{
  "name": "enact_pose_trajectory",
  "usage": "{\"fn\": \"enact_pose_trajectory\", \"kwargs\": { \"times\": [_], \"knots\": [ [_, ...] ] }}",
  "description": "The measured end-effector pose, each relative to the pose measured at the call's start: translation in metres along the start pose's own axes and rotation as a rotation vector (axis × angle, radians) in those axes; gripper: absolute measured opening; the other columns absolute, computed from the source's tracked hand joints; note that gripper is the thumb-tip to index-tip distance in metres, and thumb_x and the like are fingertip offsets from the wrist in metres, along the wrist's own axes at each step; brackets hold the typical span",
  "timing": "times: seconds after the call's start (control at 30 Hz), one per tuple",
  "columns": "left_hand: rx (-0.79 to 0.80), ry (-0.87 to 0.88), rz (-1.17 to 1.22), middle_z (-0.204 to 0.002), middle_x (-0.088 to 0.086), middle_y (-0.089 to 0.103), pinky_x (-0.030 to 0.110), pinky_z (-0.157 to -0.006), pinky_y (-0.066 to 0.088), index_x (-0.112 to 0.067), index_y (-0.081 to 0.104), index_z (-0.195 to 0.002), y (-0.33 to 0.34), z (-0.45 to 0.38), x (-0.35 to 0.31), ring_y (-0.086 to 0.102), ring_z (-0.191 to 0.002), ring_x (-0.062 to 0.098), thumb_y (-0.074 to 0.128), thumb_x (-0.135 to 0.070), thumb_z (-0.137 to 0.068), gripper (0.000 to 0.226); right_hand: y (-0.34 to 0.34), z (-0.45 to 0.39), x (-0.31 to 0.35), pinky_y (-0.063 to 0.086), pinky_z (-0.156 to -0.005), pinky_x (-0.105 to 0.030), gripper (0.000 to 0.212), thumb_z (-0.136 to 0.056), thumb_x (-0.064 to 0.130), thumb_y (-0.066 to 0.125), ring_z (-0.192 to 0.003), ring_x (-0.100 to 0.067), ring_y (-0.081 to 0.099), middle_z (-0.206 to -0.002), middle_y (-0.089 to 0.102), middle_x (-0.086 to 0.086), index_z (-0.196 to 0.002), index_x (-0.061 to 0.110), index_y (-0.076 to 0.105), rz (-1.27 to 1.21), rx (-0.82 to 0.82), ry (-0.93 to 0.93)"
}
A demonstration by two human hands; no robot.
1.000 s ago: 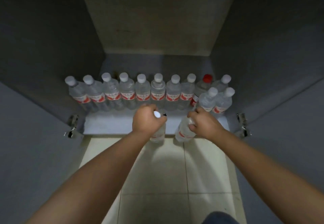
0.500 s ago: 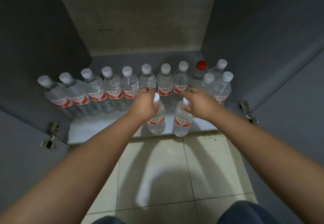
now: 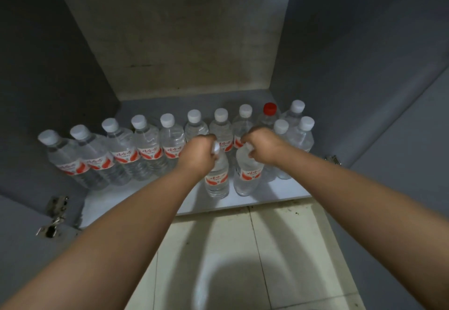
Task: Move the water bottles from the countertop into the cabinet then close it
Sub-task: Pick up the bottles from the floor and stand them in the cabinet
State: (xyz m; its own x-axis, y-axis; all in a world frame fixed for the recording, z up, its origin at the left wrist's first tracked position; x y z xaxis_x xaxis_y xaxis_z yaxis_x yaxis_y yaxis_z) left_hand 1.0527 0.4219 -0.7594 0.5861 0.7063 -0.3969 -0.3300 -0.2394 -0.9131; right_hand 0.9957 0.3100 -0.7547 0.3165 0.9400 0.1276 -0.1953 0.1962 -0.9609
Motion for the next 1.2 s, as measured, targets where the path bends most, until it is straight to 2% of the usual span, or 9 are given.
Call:
{"fn": "enact_pose_trajectory", "kwargs": {
  "times": [0.13, 0.37, 0.53, 0.67, 0.8, 0.9, 1.0, 1.1, 1.2],
  "knots": [
    [0.006, 0.031, 0.025, -0.115, 0.022, 0.064, 0.034, -0.084, 0.047, 0.002, 0.058, -0.11, 0.002, -0.015, -0.01, 0.059, -0.107, 0.034, 0.055, -0.004, -0.088, 0.022, -0.003, -0.014, -0.015, 0.045, -0.096, -0.033, 0.04, -0.09, 0.002, 0.054, -0.117, -0.032, 0.054, -0.129, 0.054, -0.017, -0.129, 0.008, 0.051, 0.037, -0.015, 0.029],
    [0.032, -0.011, 0.04, -0.133, 0.017, 0.055, 0.034, -0.101, 0.04, -0.006, 0.047, -0.132, 0.008, -0.036, -0.024, 0.052, -0.122, 0.031, 0.052, -0.012, -0.094, 0.038, 0.001, -0.034, -0.021, 0.043, -0.103, -0.035, 0.046, -0.092, 0.004, 0.053, -0.124, -0.032, 0.048, -0.138, 0.044, -0.016, -0.136, 0.011, 0.042, 0.026, -0.033, 0.036],
    [0.063, 0.013, 0.014, -0.137, 0.018, 0.051, 0.033, -0.101, 0.04, -0.01, 0.033, -0.143, 0.01, -0.027, -0.02, 0.05, -0.124, 0.032, 0.053, -0.015, -0.094, 0.053, 0.01, -0.025, -0.021, 0.037, -0.11, -0.039, 0.055, -0.092, 0.0, 0.049, -0.132, -0.033, 0.04, -0.15, 0.03, -0.015, -0.142, 0.011, 0.031, 0.045, -0.124, 0.016],
    [0.024, 0.012, -0.209, -0.153, 0.017, 0.028, 0.038, -0.114, 0.028, -0.013, 0.024, -0.147, 0.004, 0.004, 0.0, 0.03, -0.139, 0.033, 0.041, -0.015, -0.098, 0.052, 0.004, -0.002, -0.009, 0.028, -0.115, -0.045, 0.06, -0.093, 0.016, 0.051, -0.142, -0.036, 0.023, -0.156, 0.019, -0.015, -0.146, 0.012, 0.023, 0.122, -0.199, 0.038],
    [0.116, -0.158, -0.252, -0.162, 0.006, -0.003, 0.042, -0.122, -0.001, -0.017, 0.022, -0.149, -0.011, 0.079, 0.04, -0.009, -0.149, 0.025, 0.027, -0.022, -0.103, 0.046, -0.005, 0.036, 0.045, 0.044, -0.094, -0.061, 0.057, -0.067, 0.011, 0.078, -0.116, -0.045, 0.057, -0.129, 0.058, -0.028, -0.12, -0.002, 0.06, 0.122, -0.228, -0.048],
    [0.198, -0.365, -0.16, -0.162, 0.005, -0.005, 0.043, -0.122, -0.002, -0.018, 0.016, -0.15, -0.028, 0.163, 0.061, -0.011, -0.149, 0.025, 0.025, -0.03, -0.103, 0.049, -0.009, 0.079, 0.106, 0.051, -0.079, -0.062, 0.042, -0.067, 0.023, 0.067, -0.099, -0.042, 0.068, -0.111, 0.07, -0.025, -0.102, 0.0, 0.07, 0.123, -0.123, -0.15],
    [0.288, -0.588, -0.077, -0.162, 0.003, -0.008, 0.043, -0.122, -0.003, -0.019, 0.005, -0.152, -0.047, 0.26, 0.07, -0.013, -0.149, 0.024, 0.021, -0.035, -0.103, 0.053, -0.01, 0.132, 0.172, 0.032, -0.109, -0.056, 0.047, -0.089, 0.029, 0.05, -0.131, -0.039, 0.045, -0.14, 0.05, -0.021, -0.128, 0.003, 0.054, 0.066, 0.044, -0.274],
    [0.338, -0.836, 0.014, -0.162, 0.0, -0.009, 0.042, -0.122, -0.004, -0.022, 0.002, -0.152, -0.067, 0.363, 0.068, -0.016, -0.149, 0.022, 0.016, -0.038, -0.103, 0.053, -0.008, 0.202, 0.232, 0.019, -0.118, -0.048, 0.056, -0.096, 0.04, 0.028, -0.143, -0.031, 0.027, -0.153, 0.033, -0.014, -0.141, 0.008, 0.038, 0.11, 0.237, -0.448],
    [0.36, -1.077, 0.137, -0.162, -0.002, -0.008, 0.042, -0.122, -0.003, -0.024, 0.004, -0.152, -0.082, 0.471, 0.042, -0.015, -0.149, 0.022, 0.017, -0.038, -0.103, 0.052, -0.005, 0.281, 0.276, 0.01, -0.121, -0.045, 0.052, -0.099, 0.031, 0.036, -0.147, -0.028, 0.014, -0.157, 0.022, -0.011, -0.146, 0.01, 0.028, 0.147, 0.429, -0.635]
  ]
}}
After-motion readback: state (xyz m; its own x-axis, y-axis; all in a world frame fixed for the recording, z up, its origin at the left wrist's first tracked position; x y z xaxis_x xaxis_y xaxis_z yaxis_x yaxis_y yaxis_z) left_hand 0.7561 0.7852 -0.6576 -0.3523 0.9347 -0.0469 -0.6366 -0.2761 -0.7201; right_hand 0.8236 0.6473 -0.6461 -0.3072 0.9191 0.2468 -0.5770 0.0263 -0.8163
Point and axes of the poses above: each hand's wrist, its own z-axis away from the middle knuckle, its own y-axis out of the palm, x = y × z, the point moved 6 cm from there along -z, towards the middle knuckle
